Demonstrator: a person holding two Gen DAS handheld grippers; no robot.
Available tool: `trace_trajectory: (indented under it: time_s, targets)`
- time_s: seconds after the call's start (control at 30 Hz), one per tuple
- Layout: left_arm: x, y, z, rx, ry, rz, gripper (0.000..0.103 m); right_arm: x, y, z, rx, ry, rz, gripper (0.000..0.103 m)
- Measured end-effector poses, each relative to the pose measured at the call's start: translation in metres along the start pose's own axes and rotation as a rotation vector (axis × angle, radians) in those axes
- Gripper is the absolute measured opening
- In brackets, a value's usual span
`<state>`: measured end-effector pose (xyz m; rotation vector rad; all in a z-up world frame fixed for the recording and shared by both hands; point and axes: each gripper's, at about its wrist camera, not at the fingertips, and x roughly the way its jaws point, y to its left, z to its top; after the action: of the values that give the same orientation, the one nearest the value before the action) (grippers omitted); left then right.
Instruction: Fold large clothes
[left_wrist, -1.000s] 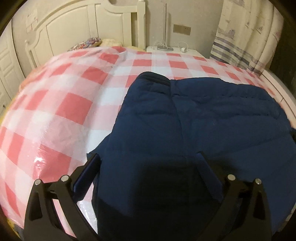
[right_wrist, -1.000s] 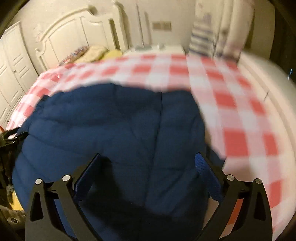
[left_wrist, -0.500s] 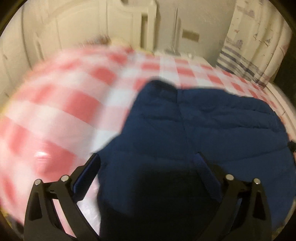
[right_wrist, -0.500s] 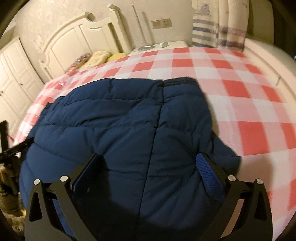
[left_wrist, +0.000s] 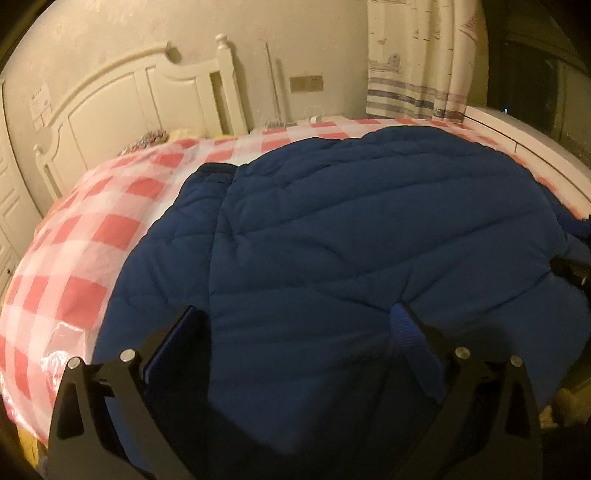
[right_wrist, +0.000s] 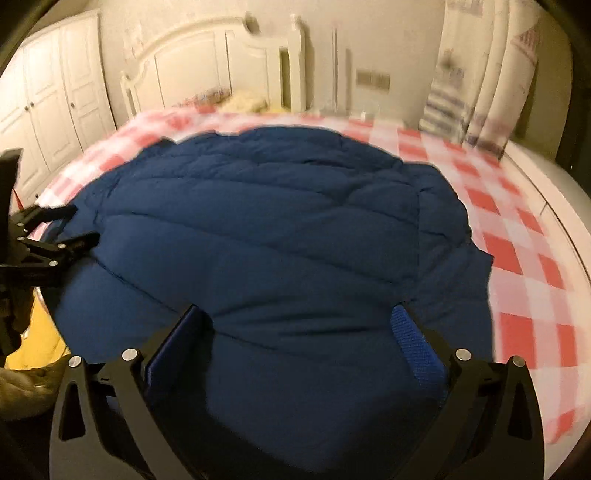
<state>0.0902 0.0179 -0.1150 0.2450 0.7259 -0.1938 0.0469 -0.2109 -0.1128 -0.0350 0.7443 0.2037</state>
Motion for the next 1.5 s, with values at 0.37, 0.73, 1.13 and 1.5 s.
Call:
trace_trajectory:
  time_s: [0.37, 0.73, 1.13, 1.5]
  targets:
    - [-0.06, 0.029, -0.018, -0.034, -0.043, 0.113, 0.099, -0.05, 0.014, -0.01, -0.044, -0.047, -0.054, 0.098]
    - [-0.051, 0.065, -0.046, -0.129, 0.017, 0.122, 0.099, -0.038, 0.0, -0.042, 0.001, 0.028, -0.042, 0.098]
    - [-0.052, -0.012, -0.039, 0.071, -0.027, 0.074, 0.098, -0.024, 0.084, -0.029, -0.212, -0.008, -0.042, 0.099]
    - [-0.056, 0.041, -0.037, -0.032, -0.018, 0.141, 0.099, -0.063, 0.009, -0.026, -0.016, -0.061, -0.085, 0.097]
